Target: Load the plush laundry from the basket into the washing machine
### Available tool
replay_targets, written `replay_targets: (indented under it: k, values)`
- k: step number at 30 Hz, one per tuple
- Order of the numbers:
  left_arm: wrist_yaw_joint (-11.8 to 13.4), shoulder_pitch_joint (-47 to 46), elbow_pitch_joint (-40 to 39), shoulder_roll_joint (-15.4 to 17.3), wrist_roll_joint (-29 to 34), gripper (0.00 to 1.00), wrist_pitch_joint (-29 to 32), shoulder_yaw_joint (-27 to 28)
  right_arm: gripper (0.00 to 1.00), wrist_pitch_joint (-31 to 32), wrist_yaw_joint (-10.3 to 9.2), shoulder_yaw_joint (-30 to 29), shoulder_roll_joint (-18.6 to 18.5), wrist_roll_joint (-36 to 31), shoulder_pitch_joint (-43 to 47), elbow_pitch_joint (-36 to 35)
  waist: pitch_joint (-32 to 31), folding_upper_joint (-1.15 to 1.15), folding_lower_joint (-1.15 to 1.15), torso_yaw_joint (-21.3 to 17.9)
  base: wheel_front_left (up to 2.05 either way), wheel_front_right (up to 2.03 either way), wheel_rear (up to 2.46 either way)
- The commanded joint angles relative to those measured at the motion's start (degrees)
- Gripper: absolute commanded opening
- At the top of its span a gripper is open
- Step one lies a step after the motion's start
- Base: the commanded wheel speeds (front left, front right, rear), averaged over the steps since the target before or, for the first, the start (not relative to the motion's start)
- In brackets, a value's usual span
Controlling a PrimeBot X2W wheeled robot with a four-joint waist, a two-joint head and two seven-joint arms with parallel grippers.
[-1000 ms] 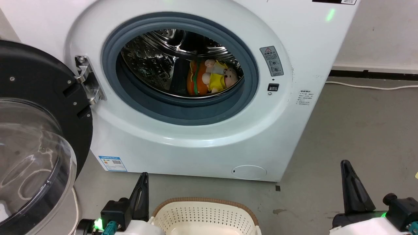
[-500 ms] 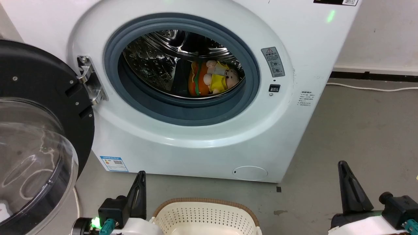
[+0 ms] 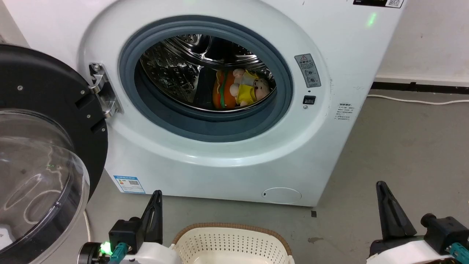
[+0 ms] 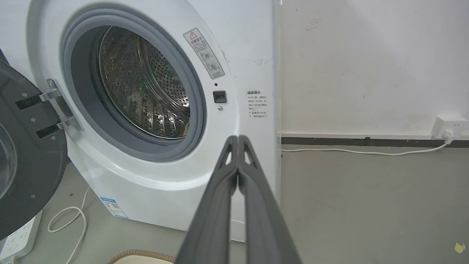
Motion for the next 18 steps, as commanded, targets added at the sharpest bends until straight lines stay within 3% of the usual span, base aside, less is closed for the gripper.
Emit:
replay_targets:
  k: [1, 18]
  values:
    - [-0.2, 0.0, -0.4, -0.2, 0.5, 0.00, 0.3, 0.4, 0.00, 0.3, -0.02, 0.1, 0.0, -0.6, -0.6, -0.1, 0.0, 0.00, 0.00, 0.0, 0.00, 0.00, 0.00]
    - [-0.6, 0.0, -1.8, -0.3, 1.5, 0.00, 2.3, 1.5, 0.00, 2.3, -0.02, 0.3, 0.0, -2.5, -1.0, -0.2, -0.3, 0.00, 0.00, 0.4, 0.00, 0.00, 0.00]
